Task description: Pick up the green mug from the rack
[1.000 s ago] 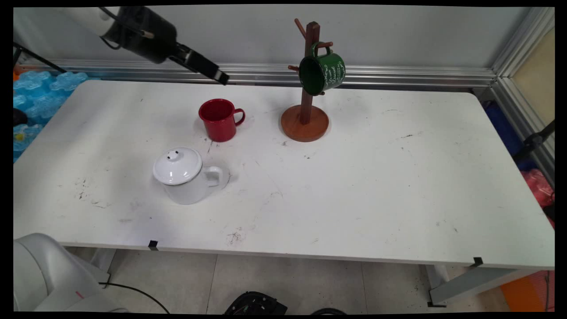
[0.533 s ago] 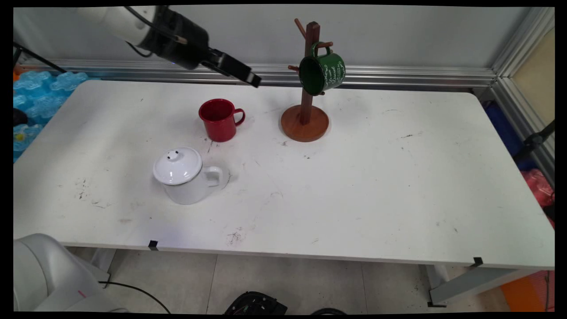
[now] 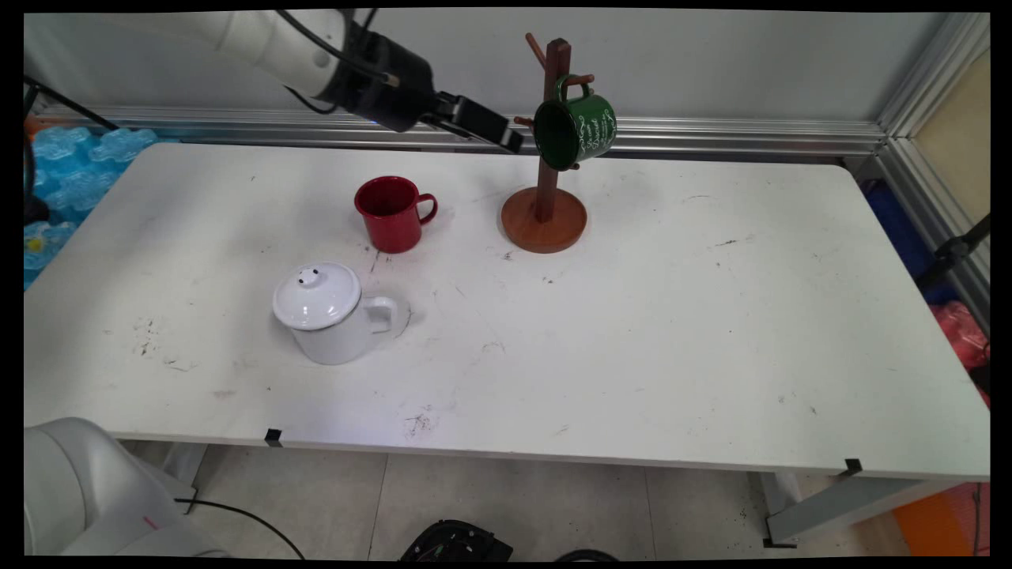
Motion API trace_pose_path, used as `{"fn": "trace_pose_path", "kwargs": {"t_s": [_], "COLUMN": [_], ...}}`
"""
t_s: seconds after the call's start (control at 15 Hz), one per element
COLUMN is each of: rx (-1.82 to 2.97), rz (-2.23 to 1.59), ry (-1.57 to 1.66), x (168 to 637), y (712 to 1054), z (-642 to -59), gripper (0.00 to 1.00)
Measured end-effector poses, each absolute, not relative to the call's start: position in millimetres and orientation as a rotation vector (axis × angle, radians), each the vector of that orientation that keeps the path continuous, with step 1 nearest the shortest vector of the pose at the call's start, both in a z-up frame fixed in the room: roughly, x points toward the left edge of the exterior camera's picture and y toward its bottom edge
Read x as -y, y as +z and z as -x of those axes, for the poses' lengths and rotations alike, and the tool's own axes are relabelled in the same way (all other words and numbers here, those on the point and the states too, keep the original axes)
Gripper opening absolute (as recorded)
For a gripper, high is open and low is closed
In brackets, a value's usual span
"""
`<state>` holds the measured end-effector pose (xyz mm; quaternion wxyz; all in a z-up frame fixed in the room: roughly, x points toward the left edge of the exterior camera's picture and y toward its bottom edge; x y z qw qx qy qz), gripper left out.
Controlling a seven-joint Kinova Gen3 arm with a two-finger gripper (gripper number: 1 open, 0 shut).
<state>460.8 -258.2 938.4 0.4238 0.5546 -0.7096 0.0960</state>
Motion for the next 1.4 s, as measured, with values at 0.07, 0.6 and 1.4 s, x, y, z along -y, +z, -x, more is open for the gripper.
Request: {"fn": "trace_pose_path", "kwargs": {"t_s": [0.07,0.6,1.4], "rx": [1.765,1.709,1.671], "rz": [-1.384,-1.363,-1.333], "ry": [0.239,0.234,0.274], "x": [261.9,284.2,315.4], "y": [935.3,916.0,886.1], "z": [-455.1,-421.6,-388.2], "gripper": [1.00,1.00,1.00]}}
